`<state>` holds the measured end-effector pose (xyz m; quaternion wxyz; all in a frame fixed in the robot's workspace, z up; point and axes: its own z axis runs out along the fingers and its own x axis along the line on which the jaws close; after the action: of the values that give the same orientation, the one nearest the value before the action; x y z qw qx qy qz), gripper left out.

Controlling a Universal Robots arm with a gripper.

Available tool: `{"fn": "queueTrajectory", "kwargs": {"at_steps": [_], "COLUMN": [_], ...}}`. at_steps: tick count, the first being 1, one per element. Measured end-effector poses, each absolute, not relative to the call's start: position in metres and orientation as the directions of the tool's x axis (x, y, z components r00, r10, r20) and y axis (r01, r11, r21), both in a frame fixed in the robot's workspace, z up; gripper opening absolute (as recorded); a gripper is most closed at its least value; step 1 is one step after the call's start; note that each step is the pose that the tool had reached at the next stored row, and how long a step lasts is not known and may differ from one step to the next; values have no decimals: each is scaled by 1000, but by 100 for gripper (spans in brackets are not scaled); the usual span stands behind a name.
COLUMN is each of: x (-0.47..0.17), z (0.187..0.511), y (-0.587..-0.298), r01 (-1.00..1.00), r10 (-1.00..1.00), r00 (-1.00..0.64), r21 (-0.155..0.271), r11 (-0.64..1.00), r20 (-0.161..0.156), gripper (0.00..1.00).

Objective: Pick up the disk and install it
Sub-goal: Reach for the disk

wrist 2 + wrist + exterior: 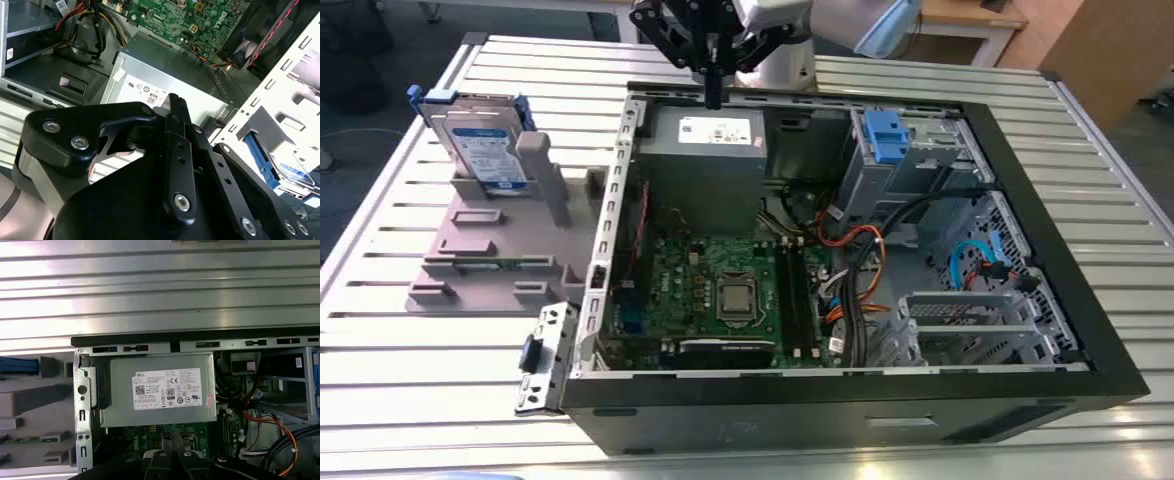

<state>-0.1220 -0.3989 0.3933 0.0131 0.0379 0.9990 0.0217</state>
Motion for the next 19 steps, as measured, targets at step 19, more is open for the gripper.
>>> {"fn": "queueTrajectory", "kwargs": {"at_steps": [19], "x": [-126], "z": [393], "y": [-399], "r01": [75], "r10": [76], "r00": [-997], "r21": [44], "r11": [996], "r20": [-24], "gripper": [11]}}
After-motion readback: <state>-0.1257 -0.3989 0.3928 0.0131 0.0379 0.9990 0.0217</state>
